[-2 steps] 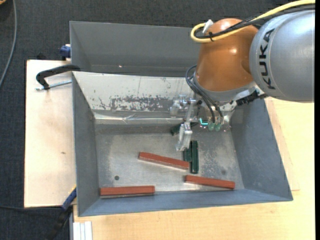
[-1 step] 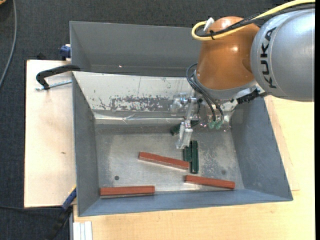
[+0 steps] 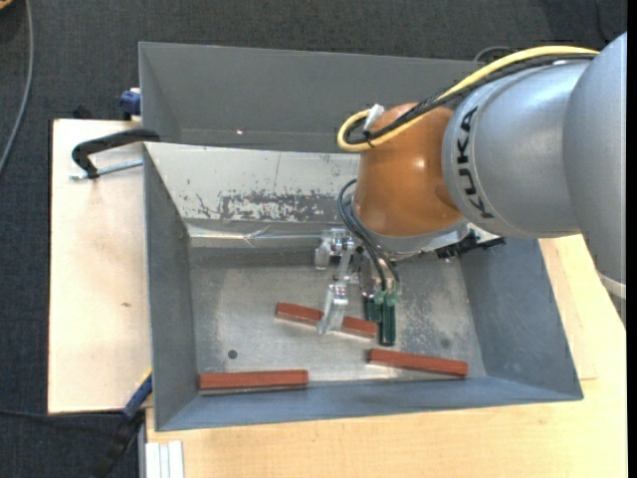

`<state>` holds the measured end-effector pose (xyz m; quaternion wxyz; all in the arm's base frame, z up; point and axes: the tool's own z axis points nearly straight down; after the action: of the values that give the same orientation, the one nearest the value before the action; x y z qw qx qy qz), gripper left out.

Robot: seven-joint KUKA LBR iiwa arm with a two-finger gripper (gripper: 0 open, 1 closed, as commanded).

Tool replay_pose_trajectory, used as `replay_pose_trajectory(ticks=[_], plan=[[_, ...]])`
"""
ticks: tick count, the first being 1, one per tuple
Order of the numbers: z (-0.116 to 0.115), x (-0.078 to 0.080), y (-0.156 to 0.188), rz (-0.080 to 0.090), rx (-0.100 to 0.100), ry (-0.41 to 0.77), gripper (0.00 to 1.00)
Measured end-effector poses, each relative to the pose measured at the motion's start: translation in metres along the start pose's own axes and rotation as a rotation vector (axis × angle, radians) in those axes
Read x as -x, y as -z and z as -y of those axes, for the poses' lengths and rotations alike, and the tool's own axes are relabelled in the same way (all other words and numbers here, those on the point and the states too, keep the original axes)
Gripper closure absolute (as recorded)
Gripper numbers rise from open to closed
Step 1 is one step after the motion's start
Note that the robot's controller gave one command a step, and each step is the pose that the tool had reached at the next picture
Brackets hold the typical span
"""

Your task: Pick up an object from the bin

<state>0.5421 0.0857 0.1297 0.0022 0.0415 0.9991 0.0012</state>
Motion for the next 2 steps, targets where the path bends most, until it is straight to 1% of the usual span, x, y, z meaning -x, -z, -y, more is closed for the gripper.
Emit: replay_pose_trajectory(ticks=[1,2], plan=[[-0.004,-0.009,-0.035,-0.01,-0.002,-0.029,0.0],[-0.015,-0.009,-0.018,0.001,0.0,-0.179,0.0]])
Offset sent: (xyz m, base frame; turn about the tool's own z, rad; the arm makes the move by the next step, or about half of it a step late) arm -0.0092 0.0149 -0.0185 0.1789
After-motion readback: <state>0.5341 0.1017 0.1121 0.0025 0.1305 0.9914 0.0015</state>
